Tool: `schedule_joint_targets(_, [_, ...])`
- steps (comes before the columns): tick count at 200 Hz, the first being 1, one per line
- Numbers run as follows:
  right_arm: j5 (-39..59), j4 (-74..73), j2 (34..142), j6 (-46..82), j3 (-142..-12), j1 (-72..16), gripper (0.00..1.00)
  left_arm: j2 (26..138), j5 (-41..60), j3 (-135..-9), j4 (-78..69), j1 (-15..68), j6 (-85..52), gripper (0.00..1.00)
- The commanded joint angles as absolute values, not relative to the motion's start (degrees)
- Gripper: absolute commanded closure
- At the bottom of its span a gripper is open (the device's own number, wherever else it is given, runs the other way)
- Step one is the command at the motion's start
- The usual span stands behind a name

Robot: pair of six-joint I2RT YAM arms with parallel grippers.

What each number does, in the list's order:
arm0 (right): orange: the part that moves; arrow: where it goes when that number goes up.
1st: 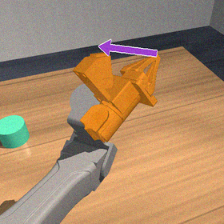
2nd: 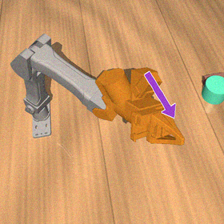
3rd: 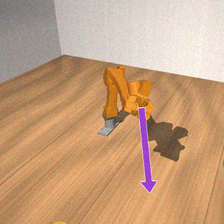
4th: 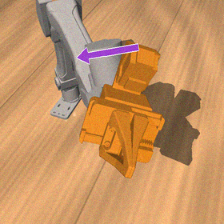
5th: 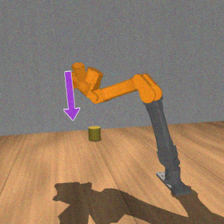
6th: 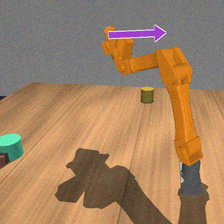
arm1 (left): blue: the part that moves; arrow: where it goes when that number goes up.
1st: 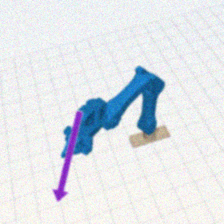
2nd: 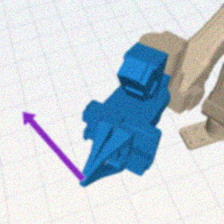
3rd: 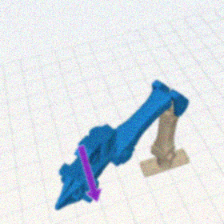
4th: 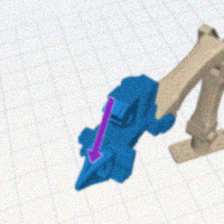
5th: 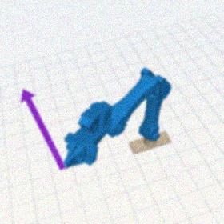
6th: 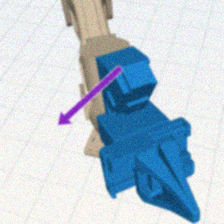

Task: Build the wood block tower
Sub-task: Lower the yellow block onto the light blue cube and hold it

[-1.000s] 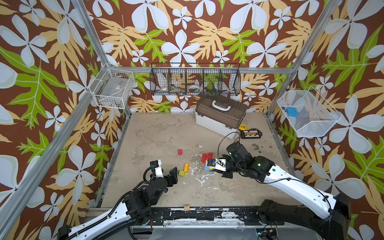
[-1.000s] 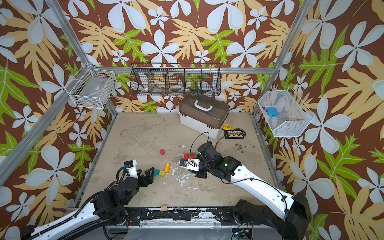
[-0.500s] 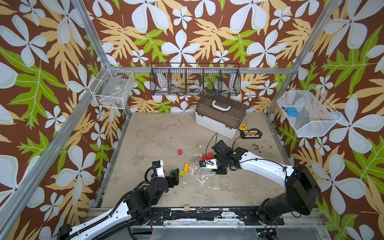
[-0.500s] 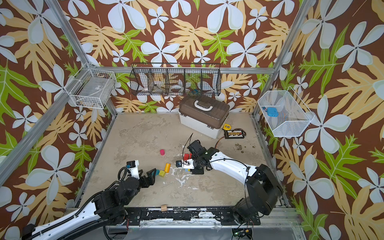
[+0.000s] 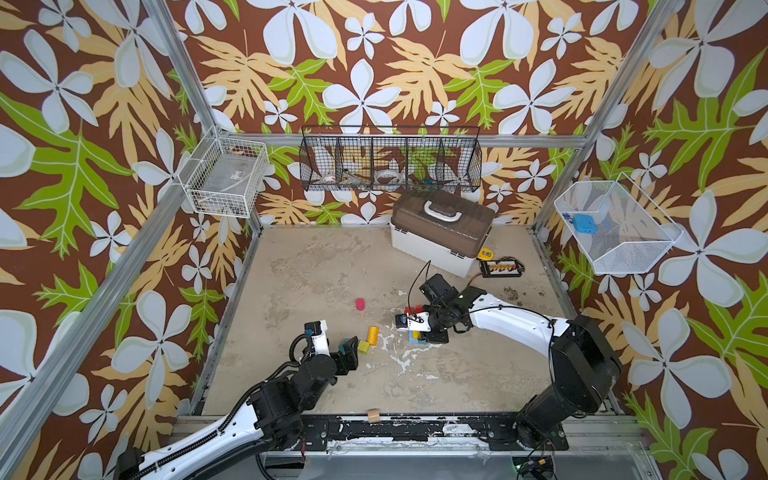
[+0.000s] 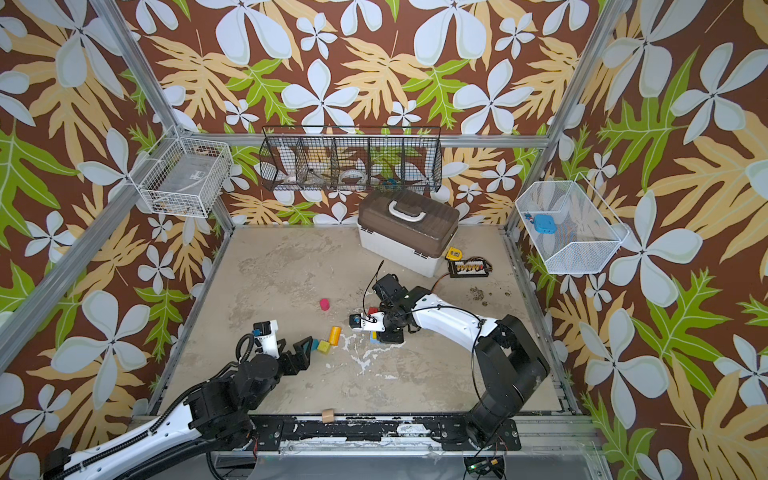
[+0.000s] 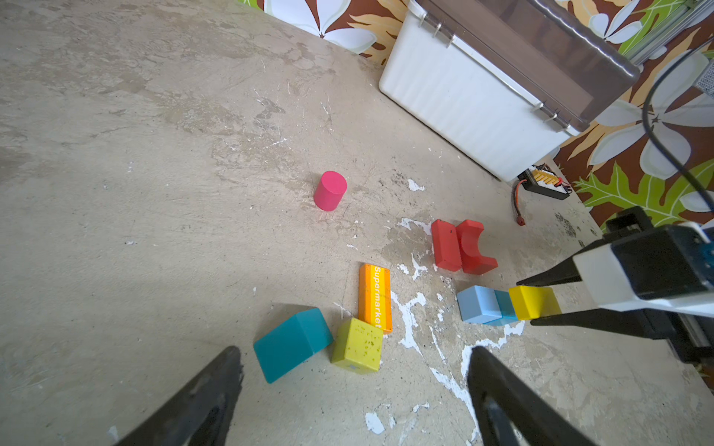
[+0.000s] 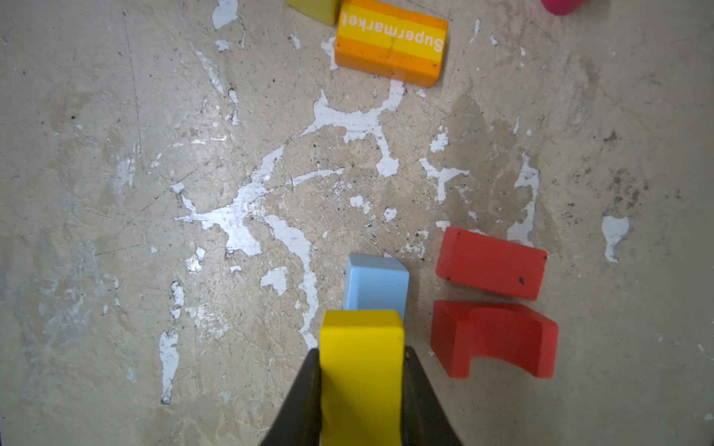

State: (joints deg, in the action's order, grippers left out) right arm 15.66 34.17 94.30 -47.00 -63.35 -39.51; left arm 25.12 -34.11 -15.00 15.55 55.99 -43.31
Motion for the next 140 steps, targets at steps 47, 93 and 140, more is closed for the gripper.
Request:
schedule_joint_targets(47, [18.1,34.8,98.6,-45.7,-65.7,-39.5,0.98,25.3,-34.7,-15.1,14.3,56.0,-43.0,0.07])
schedule_joint_targets(93, [17.7,34.2,99.3,-44.8,-66.2,-38.9,0.94,25.4,-34.8,-15.1,14.3,56.0,-43.0,0.07])
schedule_joint_targets(140, [17.8,34.3,100.6,-44.1,-67.0,-38.4,0.91,25.4,-34.7,-15.2,14.3,56.0,-42.9,0.07])
